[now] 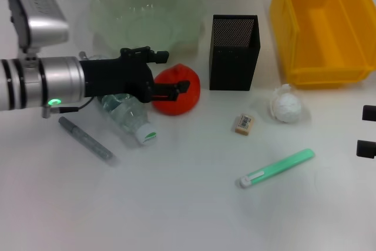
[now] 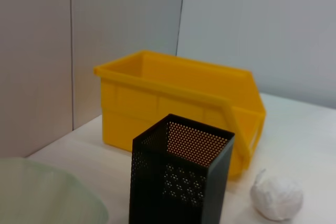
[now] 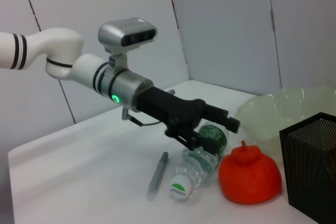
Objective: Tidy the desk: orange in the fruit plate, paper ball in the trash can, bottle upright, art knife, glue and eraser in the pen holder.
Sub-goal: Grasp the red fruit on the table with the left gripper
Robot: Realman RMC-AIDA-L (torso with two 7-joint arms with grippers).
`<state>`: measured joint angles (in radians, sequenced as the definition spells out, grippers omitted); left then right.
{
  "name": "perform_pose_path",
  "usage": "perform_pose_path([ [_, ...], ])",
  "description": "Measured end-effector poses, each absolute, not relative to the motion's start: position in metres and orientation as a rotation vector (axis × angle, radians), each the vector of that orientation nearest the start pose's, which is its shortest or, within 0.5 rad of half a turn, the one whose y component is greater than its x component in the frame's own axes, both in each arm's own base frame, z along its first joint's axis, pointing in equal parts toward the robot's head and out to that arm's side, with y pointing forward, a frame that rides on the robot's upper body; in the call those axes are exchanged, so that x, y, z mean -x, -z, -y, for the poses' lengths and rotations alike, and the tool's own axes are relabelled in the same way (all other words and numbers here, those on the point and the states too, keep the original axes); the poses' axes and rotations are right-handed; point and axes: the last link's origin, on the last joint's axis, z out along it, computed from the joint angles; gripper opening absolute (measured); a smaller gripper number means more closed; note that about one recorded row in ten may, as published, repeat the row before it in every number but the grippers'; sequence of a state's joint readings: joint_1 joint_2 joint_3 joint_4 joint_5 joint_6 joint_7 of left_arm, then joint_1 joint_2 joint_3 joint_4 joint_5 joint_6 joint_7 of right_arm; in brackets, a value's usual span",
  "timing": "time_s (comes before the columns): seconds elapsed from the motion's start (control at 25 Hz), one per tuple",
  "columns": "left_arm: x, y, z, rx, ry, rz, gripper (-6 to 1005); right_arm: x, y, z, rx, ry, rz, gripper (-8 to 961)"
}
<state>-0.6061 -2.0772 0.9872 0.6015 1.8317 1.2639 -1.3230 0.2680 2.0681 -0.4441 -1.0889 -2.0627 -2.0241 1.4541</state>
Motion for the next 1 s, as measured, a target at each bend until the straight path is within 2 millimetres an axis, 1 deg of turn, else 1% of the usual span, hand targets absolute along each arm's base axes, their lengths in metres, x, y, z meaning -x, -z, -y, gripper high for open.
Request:
perform_pose_path([
  [0.04, 0.233, 0.041, -0.369, 2.716, 0.524, 0.447, 843, -0.302, -0.098, -0.235, 2.695, -0.672, -0.6, 747],
  [0.08, 0.231, 0.053, -0.37, 2.694, 0.493, 0.428, 840, -0.302, -0.097, -0.234, 2.695, -0.675, -0.604, 746],
  [0.12, 0.231, 0.053, -0.37, 2.694, 0.493, 0.428, 838, -0.302, -0.097, -0.234, 2.695, -0.675, -0.604, 746],
  [0.16, 0.231, 0.06, -0.37, 2.681, 0.473, 0.422, 835, -0.302, -0.096, -0.233, 2.698, -0.678, -0.605, 746],
  [0.28, 0.231, 0.066, -0.37, 2.675, 0.441, 0.416, 827, -0.301, -0.096, -0.231, 2.706, -0.685, -0.604, 746],
  [0.36, 0.232, 0.075, -0.37, 2.682, 0.369, 0.391, 822, -0.299, -0.095, -0.229, 2.723, -0.697, -0.601, 746],
  [0.4, 0.232, 0.075, -0.37, 2.682, 0.369, 0.391, 820, -0.299, -0.095, -0.229, 2.723, -0.697, -0.601, 746],
  [0.44, 0.233, 0.08, -0.369, 2.688, 0.332, 0.376, 817, -0.299, -0.095, -0.228, 2.729, -0.702, -0.599, 745],
  [0.6, 0.231, 0.083, -0.37, 2.692, 0.311, 0.363, 807, -0.298, -0.095, -0.228, 2.731, -0.707, -0.599, 745],
  [0.84, 0.23, 0.082, -0.371, 2.678, 0.336, 0.383, 791, -0.299, -0.094, -0.228, 2.73, -0.71, -0.604, 744],
  [0.92, 0.231, 0.081, -0.371, 2.673, 0.338, 0.388, 593, -0.299, -0.093, -0.228, 2.728, -0.71, -0.606, 744],
  [1.0, 0.231, 0.08, -0.372, 2.665, 0.344, 0.401, 550, -0.299, -0.093, -0.229, 2.727, -0.711, -0.607, 744],
])
